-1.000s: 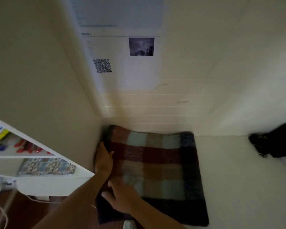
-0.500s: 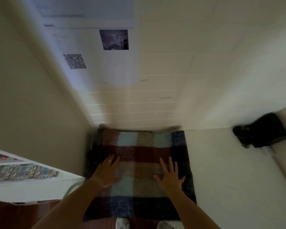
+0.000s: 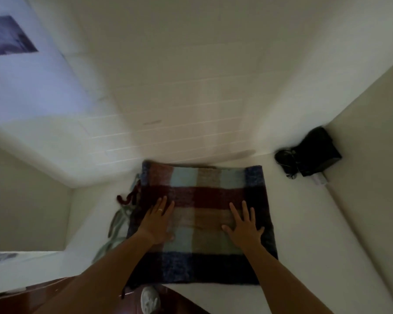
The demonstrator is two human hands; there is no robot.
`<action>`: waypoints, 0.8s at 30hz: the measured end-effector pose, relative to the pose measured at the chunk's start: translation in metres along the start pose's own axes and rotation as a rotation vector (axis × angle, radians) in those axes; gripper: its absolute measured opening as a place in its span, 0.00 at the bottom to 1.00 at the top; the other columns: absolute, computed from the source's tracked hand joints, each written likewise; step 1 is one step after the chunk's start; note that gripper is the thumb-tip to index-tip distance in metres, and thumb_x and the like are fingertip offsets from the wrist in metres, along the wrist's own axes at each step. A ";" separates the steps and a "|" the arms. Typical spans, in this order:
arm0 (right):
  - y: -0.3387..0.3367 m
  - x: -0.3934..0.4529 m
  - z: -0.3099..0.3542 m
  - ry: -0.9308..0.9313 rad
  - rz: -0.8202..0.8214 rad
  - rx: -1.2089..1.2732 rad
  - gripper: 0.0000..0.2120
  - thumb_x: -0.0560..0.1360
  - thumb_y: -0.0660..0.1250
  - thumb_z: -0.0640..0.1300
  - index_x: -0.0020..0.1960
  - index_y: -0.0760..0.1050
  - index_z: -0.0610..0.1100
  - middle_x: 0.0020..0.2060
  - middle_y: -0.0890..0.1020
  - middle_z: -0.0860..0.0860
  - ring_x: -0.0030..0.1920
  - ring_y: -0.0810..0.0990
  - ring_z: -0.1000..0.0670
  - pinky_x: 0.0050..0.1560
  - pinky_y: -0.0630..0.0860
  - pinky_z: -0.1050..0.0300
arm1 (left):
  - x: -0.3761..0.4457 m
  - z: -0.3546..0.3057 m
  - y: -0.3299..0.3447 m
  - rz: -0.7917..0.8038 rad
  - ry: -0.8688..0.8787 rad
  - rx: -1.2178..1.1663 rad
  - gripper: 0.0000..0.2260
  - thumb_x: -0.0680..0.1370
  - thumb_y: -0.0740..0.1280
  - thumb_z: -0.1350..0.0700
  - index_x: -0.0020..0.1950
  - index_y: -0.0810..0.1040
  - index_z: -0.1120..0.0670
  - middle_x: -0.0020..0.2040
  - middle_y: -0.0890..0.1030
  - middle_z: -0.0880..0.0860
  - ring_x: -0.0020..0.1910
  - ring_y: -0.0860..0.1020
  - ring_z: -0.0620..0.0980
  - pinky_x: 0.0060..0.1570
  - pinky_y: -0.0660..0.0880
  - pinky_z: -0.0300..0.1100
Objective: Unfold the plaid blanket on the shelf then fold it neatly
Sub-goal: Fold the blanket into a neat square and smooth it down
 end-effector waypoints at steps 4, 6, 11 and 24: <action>-0.017 0.012 -0.043 0.007 0.000 0.011 0.39 0.74 0.56 0.72 0.74 0.34 0.68 0.77 0.32 0.55 0.77 0.35 0.44 0.66 0.54 0.23 | 0.021 -0.042 -0.010 -0.036 0.012 0.001 0.51 0.71 0.66 0.33 0.78 0.35 0.50 0.79 0.35 0.56 0.77 0.36 0.56 0.76 0.48 0.53; -0.024 0.017 -0.060 0.011 -0.008 0.008 0.39 0.74 0.56 0.72 0.74 0.34 0.68 0.77 0.32 0.55 0.77 0.35 0.44 0.67 0.54 0.23 | 0.027 -0.058 -0.016 -0.079 0.018 0.006 0.50 0.72 0.65 0.33 0.78 0.35 0.50 0.79 0.36 0.56 0.78 0.37 0.56 0.76 0.48 0.53; -0.039 0.033 -0.090 0.014 -0.015 -0.006 0.38 0.75 0.55 0.71 0.74 0.33 0.68 0.76 0.31 0.55 0.77 0.35 0.44 0.67 0.54 0.24 | 0.030 -0.084 -0.027 -0.173 0.057 -0.022 0.44 0.74 0.64 0.35 0.79 0.40 0.46 0.79 0.37 0.55 0.78 0.39 0.56 0.75 0.56 0.56; -0.074 0.023 -0.154 0.347 -0.260 0.144 0.43 0.75 0.67 0.59 0.75 0.50 0.35 0.67 0.69 0.37 0.63 0.72 0.39 0.57 0.76 0.44 | 0.012 -0.026 0.005 -0.089 -0.005 0.073 0.55 0.58 0.64 0.23 0.78 0.48 0.42 0.78 0.55 0.60 0.73 0.65 0.62 0.66 0.63 0.66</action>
Point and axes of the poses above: each hand's wrist, its own x-axis towards the middle knuckle, its own y-axis out of the palm, z = x × y, the point moved 9 cm from there along x, towards the middle knuckle
